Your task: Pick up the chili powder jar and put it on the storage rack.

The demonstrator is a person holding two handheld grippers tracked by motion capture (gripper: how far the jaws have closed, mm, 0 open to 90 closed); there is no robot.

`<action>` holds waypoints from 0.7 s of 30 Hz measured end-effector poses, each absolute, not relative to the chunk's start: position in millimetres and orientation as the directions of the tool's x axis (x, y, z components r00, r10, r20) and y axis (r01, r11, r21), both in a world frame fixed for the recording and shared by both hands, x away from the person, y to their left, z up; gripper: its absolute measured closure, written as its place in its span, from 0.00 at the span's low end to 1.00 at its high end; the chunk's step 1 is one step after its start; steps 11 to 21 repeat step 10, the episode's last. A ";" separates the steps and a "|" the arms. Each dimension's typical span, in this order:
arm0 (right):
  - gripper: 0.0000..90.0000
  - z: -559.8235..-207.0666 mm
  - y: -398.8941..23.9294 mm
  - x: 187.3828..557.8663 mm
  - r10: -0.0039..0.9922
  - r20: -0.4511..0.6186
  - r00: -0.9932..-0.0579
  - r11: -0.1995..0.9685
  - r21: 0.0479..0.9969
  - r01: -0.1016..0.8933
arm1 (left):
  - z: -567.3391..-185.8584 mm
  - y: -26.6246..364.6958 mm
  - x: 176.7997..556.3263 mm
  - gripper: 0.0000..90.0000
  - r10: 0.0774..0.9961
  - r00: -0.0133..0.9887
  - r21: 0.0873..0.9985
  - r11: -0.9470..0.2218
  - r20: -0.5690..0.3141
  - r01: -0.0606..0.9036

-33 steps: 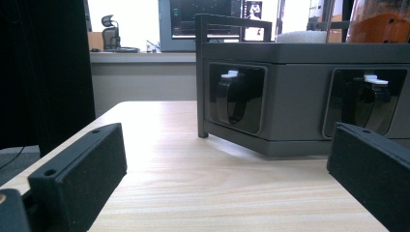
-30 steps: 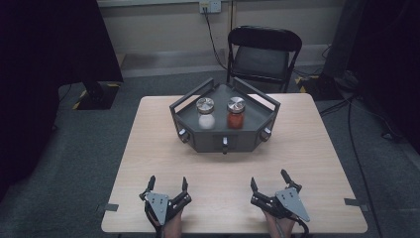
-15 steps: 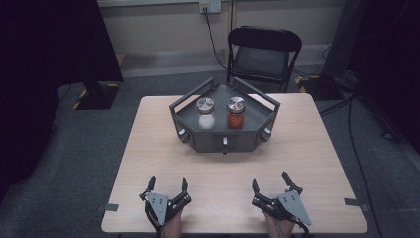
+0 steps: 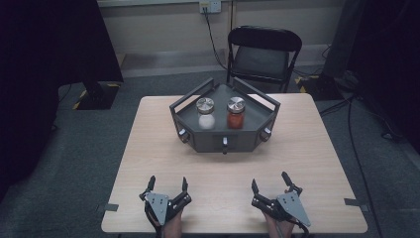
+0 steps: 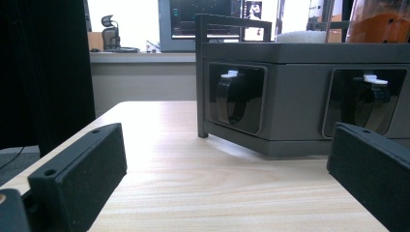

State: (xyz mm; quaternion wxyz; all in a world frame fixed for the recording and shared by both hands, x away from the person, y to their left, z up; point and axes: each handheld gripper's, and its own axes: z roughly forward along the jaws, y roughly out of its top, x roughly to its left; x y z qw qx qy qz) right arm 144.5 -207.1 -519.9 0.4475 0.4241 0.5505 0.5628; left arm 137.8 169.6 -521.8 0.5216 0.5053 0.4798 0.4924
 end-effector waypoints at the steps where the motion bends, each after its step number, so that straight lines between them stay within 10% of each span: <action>1: 0.00 -519.8 -207.2 144.5 0.971 -0.015 -0.240 0.007 0.999 -0.036 | -521.8 169.7 137.8 0.00 0.998 0.055 1.000 0.004 -0.003 -0.029; 21: 0.00 -519.2 -209.0 145.4 0.968 -0.012 -0.249 0.004 0.999 -0.033 | -521.6 171.2 137.9 0.00 0.998 0.064 1.000 0.005 -0.003 -0.028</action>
